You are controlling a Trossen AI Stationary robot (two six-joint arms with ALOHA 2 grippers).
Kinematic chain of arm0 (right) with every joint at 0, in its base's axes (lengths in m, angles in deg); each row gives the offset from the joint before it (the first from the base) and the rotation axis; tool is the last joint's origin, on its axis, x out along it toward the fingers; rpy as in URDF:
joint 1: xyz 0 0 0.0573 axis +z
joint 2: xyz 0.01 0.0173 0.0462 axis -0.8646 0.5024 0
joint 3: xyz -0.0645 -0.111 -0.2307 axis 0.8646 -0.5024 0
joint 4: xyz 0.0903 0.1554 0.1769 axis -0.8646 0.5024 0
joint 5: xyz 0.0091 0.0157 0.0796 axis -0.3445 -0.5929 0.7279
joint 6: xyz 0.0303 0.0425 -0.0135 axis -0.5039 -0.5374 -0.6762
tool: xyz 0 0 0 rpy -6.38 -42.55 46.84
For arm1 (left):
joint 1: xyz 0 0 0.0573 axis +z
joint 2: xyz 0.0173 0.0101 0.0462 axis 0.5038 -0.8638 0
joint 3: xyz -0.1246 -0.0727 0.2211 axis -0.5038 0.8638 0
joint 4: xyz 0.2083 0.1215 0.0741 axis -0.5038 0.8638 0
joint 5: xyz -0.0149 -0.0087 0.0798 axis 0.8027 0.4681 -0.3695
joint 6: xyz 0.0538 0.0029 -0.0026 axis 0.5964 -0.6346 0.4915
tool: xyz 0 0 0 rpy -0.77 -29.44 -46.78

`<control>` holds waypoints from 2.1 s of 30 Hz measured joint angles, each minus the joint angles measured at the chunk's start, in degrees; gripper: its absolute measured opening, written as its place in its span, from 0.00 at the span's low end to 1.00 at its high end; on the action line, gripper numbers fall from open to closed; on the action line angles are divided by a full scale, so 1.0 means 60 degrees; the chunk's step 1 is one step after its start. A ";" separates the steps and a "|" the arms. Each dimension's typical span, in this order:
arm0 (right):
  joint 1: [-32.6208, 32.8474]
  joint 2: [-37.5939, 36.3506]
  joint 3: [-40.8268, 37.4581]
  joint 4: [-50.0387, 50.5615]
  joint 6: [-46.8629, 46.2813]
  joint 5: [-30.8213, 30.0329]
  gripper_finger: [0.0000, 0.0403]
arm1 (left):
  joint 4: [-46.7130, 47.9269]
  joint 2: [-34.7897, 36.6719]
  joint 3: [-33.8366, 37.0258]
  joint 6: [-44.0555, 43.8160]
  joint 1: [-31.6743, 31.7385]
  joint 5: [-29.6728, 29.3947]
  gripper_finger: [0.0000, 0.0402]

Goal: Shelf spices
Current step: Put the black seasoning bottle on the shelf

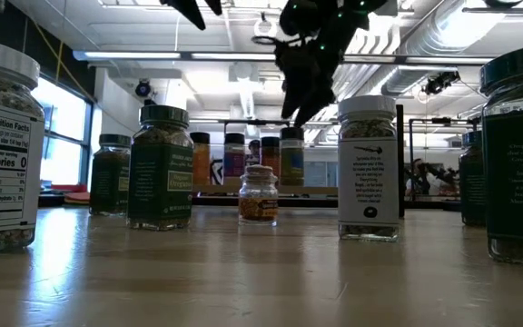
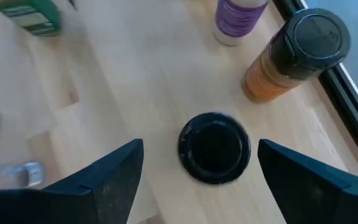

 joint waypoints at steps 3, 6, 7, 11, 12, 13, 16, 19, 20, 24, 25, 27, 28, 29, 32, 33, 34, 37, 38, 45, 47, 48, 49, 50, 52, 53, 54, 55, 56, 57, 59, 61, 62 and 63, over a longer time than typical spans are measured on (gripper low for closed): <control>-0.0008 0.0239 0.0000 -0.0025 0.0003 -0.0151 0.77 | -0.0116 0.0011 0.0117 -0.0071 -0.0071 -0.0006 0.77; -0.0005 0.0444 0.0000 -0.0042 0.0153 -0.0250 0.77 | -0.0099 0.0000 0.0131 -0.0248 -0.0079 0.0002 0.77; -0.0005 0.0501 0.0000 -0.0043 0.0241 -0.0244 0.77 | -0.0100 0.0000 0.0131 -0.0273 -0.0081 0.0004 0.77; -0.0005 0.0744 0.0000 -0.0105 0.0554 -0.0236 0.71 | -0.0093 0.0007 0.0131 -0.0345 -0.0115 -0.0006 0.77; -0.0005 0.0802 0.0000 -0.0114 0.0575 -0.0238 0.68 | -0.0097 0.0007 0.0131 -0.0356 -0.0129 -0.0006 0.77; -0.0005 0.0865 0.0000 -0.0146 0.0598 -0.0257 0.64 | -0.0094 0.0007 0.0131 -0.0402 -0.0140 0.0000 0.77; -0.0034 0.0899 0.0000 -0.0461 0.0614 -0.0309 0.52 | -0.0097 0.0007 0.0131 -0.0429 -0.0141 0.0002 0.77; -0.0176 0.0892 0.0000 -0.0626 0.0646 -0.0305 0.47 | -0.0100 0.0007 0.0131 -0.0509 -0.0141 0.0005 0.77; -0.0257 0.0883 0.0000 -0.0542 0.0642 -0.0304 0.47 | -0.0097 0.0007 0.0131 -0.0513 -0.0141 0.0008 0.77; -0.0830 0.0749 0.0000 -0.0271 0.0645 0.0307 0.47 | -0.0097 0.0007 0.0131 -0.0531 -0.0154 0.0021 0.77; -0.1010 0.0715 0.0000 -0.0196 0.0661 0.0449 0.47 | -0.0097 0.0007 0.0131 -0.0553 -0.0178 0.0023 0.77; -0.1405 0.0632 0.0000 -0.0211 0.0675 0.0525 0.47 | -0.0099 0.0007 0.0131 -0.0601 -0.0197 0.0027 0.77; -0.1596 0.0610 0.0000 -0.0214 0.0682 0.0544 0.47 | -0.0085 0.0007 0.0131 -0.0636 -0.0219 0.0028 0.77; -0.1789 0.0583 0.0000 -0.0221 0.0719 0.0665 0.47 | -0.0082 0.0007 0.0131 -0.0677 -0.0250 0.0023 0.77; -0.2282 0.0571 0.0000 -0.0280 0.0748 0.0983 0.47 | -0.0085 0.0007 0.0131 -0.0755 -0.0322 0.0023 0.77; -0.2399 0.0571 0.0000 -0.0286 0.0748 0.0997 0.47 | -0.0086 0.0007 0.0131 -0.0757 -0.0330 0.0026 0.77; -0.2497 0.0571 0.0000 -0.0312 0.0748 0.1010 0.47 | -0.0082 0.0007 0.0131 -0.0763 -0.0361 0.0026 0.77; -0.2719 0.0571 0.0000 -0.0436 0.0748 0.1028 0.47 | -0.0087 0.0007 0.0131 -0.0772 -0.0385 0.0028 0.77; -0.2769 0.0571 0.0000 -0.0469 0.0750 0.1028 0.47 | -0.0086 0.0007 0.0131 -0.0820 -0.0383 0.0026 0.77; -0.2795 0.0571 0.0000 -0.0535 0.1022 0.0908 0.47 | -0.0093 0.0007 0.0131 -0.1019 -0.0381 0.0021 0.77; -0.2788 0.0571 0.0000 -0.0534 0.1004 0.0905 0.48 | -0.0093 0.0007 0.0131 -0.1056 -0.0381 0.0022 0.77; -0.2788 0.0571 0.0000 -0.0533 0.1003 0.0880 0.50 | -0.0097 0.0007 0.0131 -0.1097 -0.0381 0.0021 0.77; -0.2786 0.0571 0.0000 -0.0531 0.1003 0.0816 0.52 | -0.0097 0.0007 0.0131 -0.1123 -0.0380 0.0022 0.77; -0.2766 0.0571 0.0000 -0.0534 0.1000 0.0725 0.53 | -0.0100 0.0007 0.0131 -0.1165 -0.0377 0.0005 0.77; -0.2744 0.0571 0.0000 -0.0531 0.1003 0.0530 0.54 | -0.0111 0.0007 0.0131 -0.1179 -0.0377 -0.0007 0.77; -0.2740 0.0571 0.0000 -0.0531 0.1002 0.0450 0.54 | -0.0127 0.0007 0.0131 -0.1179 -0.0377 -0.0010 0.77; -0.2740 0.0571 0.0000 -0.0531 0.0999 0.0466 0.55 | -0.0146 0.0007 0.0131 -0.1179 -0.0377 -0.0010 0.77; -0.2740 0.0571 0.0000 -0.0534 0.1001 0.0481 0.55 | -0.0162 0.0007 0.0131 -0.1179 -0.0377 -0.0010 0.77; -0.2740 0.0571 0.0000 -0.0531 0.0999 0.0491 0.55 | -0.0179 0.0007 0.0131 -0.1179 -0.0377 -0.0009 0.77; -0.2740 0.0571 0.0000 -0.0531 0.0999 0.0492 0.55 | -0.0235 0.0007 0.0131 -0.1179 -0.0377 -0.0010 0.77; -0.2740 0.0571 0.0000 -0.0530 0.0938 0.0497 0.55 | -0.0362 0.0007 0.0131 -0.1179 -0.0374 -0.0012 0.77; -0.2740 0.0571 0.0000 -0.0493 0.0896 0.0503 0.55 | -0.0403 0.0007 0.0131 -0.1174 -0.0374 -0.0010 0.77; -0.2740 0.0571 0.0000 -0.0452 0.0898 0.0504 0.56 | -0.0467 0.0007 0.0131 -0.1155 -0.0374 -0.0012 0.77; -0.2729 0.0571 0.0000 -0.0444 0.0904 0.0507 0.56 | -0.0524 0.0007 0.0131 -0.1122 -0.0374 -0.0014 0.77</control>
